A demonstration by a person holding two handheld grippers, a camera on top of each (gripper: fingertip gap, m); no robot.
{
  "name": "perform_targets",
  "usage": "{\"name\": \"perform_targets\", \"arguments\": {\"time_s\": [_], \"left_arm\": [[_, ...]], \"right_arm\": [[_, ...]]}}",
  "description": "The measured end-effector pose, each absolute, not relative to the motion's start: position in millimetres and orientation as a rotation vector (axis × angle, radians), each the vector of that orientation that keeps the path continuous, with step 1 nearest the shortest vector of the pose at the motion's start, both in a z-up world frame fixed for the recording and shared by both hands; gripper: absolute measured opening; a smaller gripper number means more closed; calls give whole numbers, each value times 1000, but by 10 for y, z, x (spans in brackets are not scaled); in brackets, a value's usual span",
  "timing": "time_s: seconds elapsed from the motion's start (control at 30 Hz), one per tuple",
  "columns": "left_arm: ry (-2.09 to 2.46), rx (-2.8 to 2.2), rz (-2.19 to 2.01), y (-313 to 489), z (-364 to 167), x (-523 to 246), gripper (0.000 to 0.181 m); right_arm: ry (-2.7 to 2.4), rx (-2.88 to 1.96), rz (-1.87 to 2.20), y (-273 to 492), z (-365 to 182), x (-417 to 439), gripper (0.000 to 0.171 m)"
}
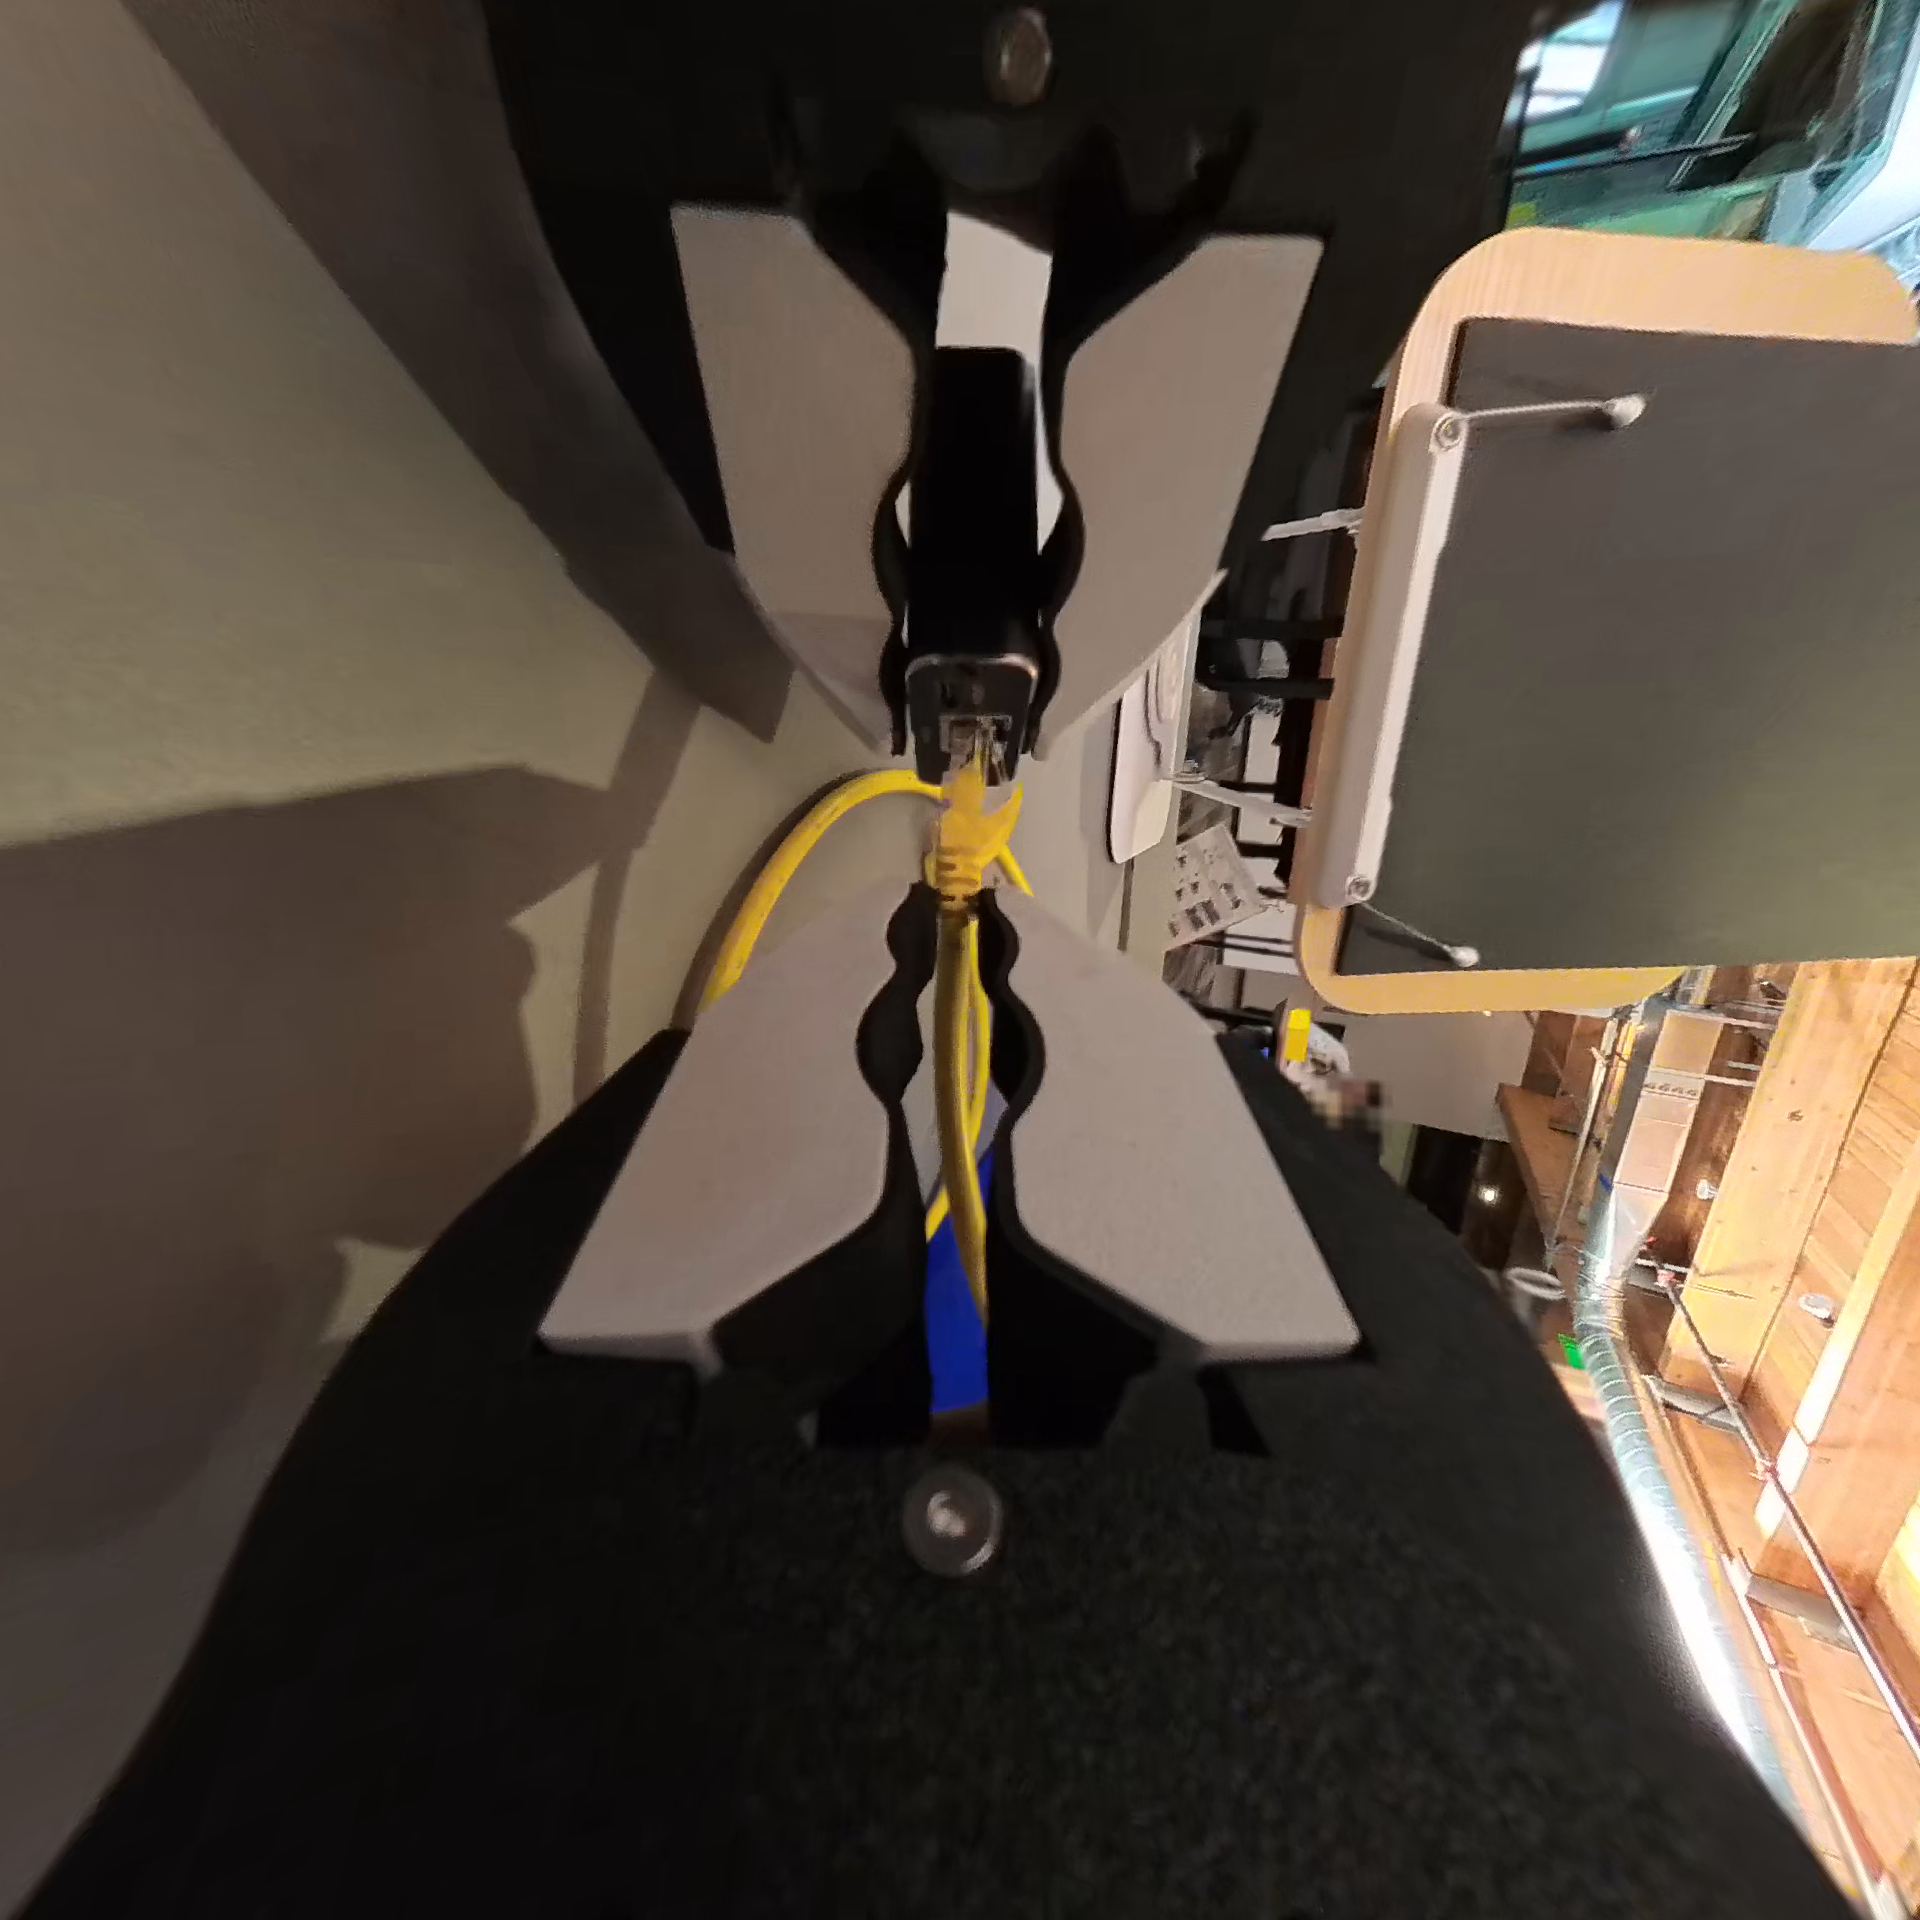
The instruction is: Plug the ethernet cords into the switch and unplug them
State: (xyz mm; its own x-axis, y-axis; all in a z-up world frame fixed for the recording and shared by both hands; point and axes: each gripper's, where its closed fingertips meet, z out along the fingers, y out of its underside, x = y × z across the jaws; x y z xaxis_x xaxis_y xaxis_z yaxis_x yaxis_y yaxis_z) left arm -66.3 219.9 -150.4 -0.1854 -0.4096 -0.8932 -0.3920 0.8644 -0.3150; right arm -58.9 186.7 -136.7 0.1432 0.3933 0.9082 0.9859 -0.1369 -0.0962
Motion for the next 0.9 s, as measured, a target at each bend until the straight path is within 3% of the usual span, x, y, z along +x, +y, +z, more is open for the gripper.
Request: {"name": "perform_targets", "arguments": {"time_s": [0.2, 0.37, 0.53, 0.6, 0.7, 0.9], "left_arm": [[1797, -602, -64, 2143, -1473, -666, 25], [1793, -591, -72, 2128, -1474, -659, 25], [1748, -549, -17, 2147, -1417, -655, 25], [1687, -516, -3, 2140, -1295, -657, 25], [1629, -447, 31, 2078, -1173, -664, 25], [1630, -350, 75, 1944, -1175, -657, 26]], "right_arm": [[-1365, -1544, -912, 1869, -1345, -625, 9], [-1214, -1696, -588, 1836, -1345, -645, 11], [-858, -1953, 87, 1691, -1088, -804, 52], [-704, -2040, 313, 1666, -1026, -821, 80], [-553, -2055, 330, 1828, -992, -779, 73], [-740, -2111, 138, 1853, -1248, -902, 71]]}}
